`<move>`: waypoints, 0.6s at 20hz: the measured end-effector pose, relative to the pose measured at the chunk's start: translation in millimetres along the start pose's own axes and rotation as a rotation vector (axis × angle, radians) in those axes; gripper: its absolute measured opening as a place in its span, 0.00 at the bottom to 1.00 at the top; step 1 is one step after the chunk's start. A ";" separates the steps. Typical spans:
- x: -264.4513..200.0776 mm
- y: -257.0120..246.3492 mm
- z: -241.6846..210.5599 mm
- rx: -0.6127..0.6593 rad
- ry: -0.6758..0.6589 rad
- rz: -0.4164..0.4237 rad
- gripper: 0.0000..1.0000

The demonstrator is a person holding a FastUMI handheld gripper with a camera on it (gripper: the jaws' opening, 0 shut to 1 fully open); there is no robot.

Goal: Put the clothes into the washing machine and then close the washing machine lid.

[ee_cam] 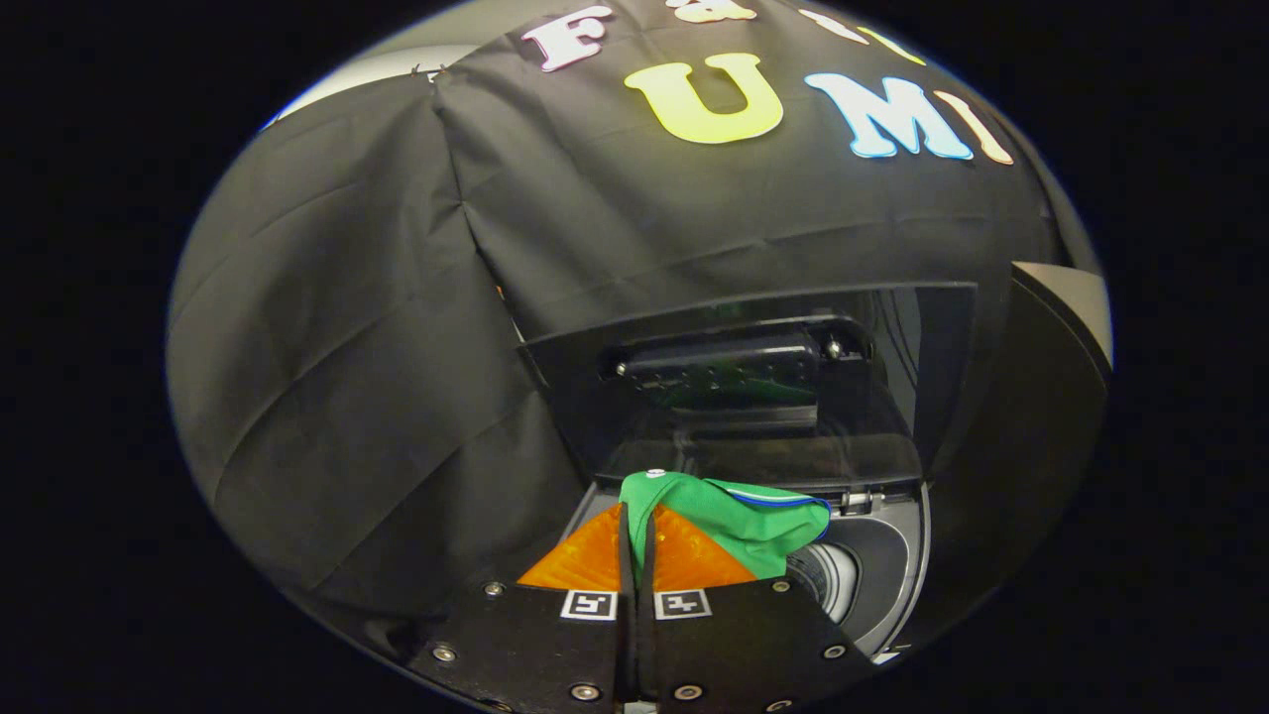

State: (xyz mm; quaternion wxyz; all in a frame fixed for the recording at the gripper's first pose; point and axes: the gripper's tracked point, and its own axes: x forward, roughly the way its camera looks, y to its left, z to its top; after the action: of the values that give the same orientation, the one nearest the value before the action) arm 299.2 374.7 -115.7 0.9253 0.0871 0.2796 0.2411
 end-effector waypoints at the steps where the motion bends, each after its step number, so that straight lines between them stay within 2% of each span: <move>1: 3.8 -3.7 -5.7 -0.002 0.007 -0.011 0.00; 4: 12.7 -15.9 -21.2 -0.016 0.032 -0.047 0.00; 8: 22.5 -32.4 -43.1 -0.025 0.071 -0.100 0.07; 10: 20.9 -37.5 -42.3 -0.038 0.053 -0.117 0.17; 12: 18.3 -40.3 -39.0 -0.057 0.037 -0.138 0.49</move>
State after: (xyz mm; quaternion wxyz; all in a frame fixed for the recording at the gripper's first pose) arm 306.7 349.8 -168.6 0.9365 0.0367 0.2947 0.1865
